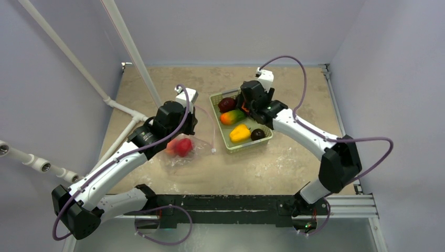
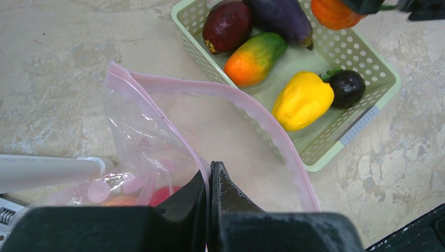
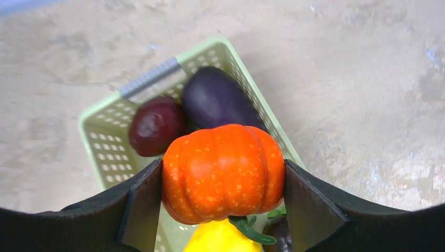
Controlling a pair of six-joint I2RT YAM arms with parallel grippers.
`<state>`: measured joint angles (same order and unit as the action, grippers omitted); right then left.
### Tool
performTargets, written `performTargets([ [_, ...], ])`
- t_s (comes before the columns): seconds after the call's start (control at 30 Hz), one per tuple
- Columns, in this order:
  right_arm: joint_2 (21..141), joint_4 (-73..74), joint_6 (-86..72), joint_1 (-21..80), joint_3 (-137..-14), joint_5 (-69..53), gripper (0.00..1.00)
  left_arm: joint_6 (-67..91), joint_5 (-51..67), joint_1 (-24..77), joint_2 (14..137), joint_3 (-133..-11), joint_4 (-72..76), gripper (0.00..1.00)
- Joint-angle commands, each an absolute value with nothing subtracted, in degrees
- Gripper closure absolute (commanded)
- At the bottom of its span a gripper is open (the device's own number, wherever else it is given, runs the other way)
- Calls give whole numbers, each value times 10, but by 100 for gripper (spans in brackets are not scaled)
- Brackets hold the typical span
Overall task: Place the food in the zip-top bag and seal the zipper
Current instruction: Pick up the fake vegetable from the bin.
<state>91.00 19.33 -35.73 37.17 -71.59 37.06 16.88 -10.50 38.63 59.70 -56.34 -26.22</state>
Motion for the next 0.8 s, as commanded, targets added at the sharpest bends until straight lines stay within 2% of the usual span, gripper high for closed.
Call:
performTargets([
  [0.0,853,160,-315,380,-743,335,65,163,-107,386,592,-567,-244,100],
  [0.37,791,88,-249,463,-733,263,68,163,-105,386,592,-567,-244,100],
  [0.77,709,-10,-190,488,-677,90,69,163,-105,386,587,-566,-244,100],
])
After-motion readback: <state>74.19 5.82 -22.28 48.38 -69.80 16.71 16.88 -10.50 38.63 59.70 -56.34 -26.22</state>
